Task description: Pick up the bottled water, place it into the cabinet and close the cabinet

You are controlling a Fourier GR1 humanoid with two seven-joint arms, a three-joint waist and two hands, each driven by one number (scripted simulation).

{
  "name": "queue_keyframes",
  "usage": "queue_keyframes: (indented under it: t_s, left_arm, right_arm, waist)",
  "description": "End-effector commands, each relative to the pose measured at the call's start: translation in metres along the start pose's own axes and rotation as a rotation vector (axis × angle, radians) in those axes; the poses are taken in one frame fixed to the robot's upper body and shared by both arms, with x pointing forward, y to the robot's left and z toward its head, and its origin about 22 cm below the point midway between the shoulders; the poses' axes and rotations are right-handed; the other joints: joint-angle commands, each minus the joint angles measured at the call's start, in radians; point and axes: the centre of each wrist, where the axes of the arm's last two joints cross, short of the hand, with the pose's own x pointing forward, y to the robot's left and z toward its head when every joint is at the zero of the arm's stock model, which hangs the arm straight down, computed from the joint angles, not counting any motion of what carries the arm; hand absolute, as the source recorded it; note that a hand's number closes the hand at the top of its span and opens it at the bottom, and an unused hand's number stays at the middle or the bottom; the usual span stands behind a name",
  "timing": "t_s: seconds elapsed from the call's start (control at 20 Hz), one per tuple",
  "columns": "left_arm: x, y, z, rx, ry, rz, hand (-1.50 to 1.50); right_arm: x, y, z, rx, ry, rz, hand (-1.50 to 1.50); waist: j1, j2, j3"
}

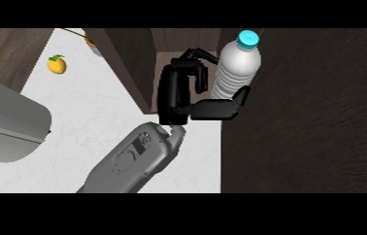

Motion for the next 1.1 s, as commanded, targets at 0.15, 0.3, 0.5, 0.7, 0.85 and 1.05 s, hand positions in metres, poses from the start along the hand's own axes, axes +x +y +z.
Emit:
queue_keyframes:
  t_s: [0.15, 0.3, 0.5, 0.7, 0.85, 1.05]
  left_arm:
    - [-0.011, -0.003, -0.036, 0.004, 0.019, -0.107, 1.50]
    - [-0.030, 0.011, -0.032, 0.023, 0.021, -0.132, 1.50]
    - [-0.038, 0.015, -0.050, 0.036, 0.039, -0.176, 1.50]
    - [-0.056, 0.033, -0.053, 0.095, 0.088, -0.179, 1.50]
    - [-0.058, 0.032, -0.052, 0.134, 0.069, -0.155, 1.50]
    - [-0.068, 0.051, -0.072, 0.157, 0.050, -0.170, 1.50]
  right_arm:
    - [0.016, 0.002, -0.015, -0.012, -0.077, -0.048, -1.50]
    - [0.018, 0.005, -0.004, -0.020, -0.062, -0.042, -1.50]
    - [0.028, -0.004, -0.011, -0.003, -0.065, -0.068, -1.50]
    - [0.010, -0.006, 0.003, -0.013, -0.063, -0.062, -1.50]
    - [0.024, 0.004, -0.001, -0.010, -0.071, -0.092, -1.50]
    - [0.010, -0.008, -0.009, 0.001, -0.072, -0.086, -1.50]
  waist:
    - [0.001, 0.003, 0.000]
    - [-0.006, -0.001, 0.000]
    - [-0.003, 0.007, -0.001]
    - [-0.014, 0.003, 0.000]
    - [-0.023, 0.006, -0.001]
    - [-0.020, 0.014, -0.001]
